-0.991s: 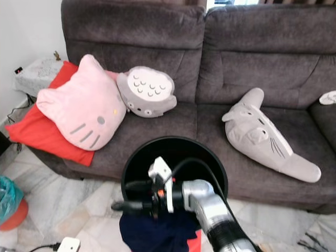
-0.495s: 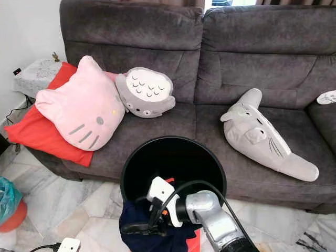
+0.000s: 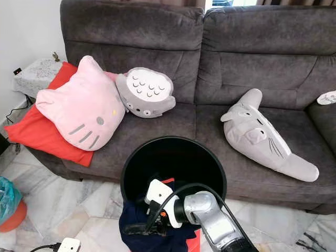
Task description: Hang hanger
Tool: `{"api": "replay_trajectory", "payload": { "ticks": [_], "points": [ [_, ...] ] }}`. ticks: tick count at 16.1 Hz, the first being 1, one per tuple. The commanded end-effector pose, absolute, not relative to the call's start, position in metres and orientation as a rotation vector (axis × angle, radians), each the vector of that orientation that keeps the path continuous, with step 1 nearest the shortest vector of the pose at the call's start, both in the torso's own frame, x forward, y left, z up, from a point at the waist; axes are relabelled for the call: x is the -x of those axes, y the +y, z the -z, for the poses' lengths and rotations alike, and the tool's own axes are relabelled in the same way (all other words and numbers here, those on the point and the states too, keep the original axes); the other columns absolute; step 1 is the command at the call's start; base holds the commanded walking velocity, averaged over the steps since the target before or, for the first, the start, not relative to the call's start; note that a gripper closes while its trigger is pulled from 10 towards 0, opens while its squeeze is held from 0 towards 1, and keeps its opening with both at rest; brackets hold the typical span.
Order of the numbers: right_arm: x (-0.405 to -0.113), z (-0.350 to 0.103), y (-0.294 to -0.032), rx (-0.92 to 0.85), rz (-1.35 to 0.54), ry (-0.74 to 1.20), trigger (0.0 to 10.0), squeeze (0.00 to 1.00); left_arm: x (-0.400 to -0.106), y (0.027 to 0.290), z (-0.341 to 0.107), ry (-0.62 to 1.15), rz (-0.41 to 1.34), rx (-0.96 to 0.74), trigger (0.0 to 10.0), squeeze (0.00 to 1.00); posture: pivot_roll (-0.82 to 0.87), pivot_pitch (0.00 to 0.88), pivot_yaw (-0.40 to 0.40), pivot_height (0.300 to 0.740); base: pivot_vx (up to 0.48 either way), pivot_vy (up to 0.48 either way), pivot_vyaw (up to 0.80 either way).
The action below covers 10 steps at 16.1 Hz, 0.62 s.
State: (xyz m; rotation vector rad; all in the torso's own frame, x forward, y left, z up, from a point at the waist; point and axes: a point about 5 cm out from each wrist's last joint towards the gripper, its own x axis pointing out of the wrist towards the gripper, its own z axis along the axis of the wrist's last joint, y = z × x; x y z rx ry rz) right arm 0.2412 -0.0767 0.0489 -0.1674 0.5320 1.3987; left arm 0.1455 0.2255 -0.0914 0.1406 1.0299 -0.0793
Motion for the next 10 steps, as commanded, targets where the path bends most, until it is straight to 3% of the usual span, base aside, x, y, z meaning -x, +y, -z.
{"api": "replay_trajectory", "payload": {
  "ticks": [1, 10],
  "points": [
    [-0.2397, -0.0529, -0.0742, 0.177, -1.418, 0.515, 0.0, 0.0, -0.1422, 0.2244, 0.0931, 1.046, 0.082, -0.134, 10.0, 0.0, -0.03, 0.0, 0.027, 0.74, 0.0, 0.0, 0.0],
    [-0.2395, -0.0547, -0.074, 0.168, -1.429, 0.512, 0.0, 0.0, -0.1424, 0.224, 0.0931, 1.046, 0.084, -0.133, 10.0, 0.0, -0.03, 0.0, 0.025, 0.74, 0.0, 0.0, 0.0]
  ]
}}
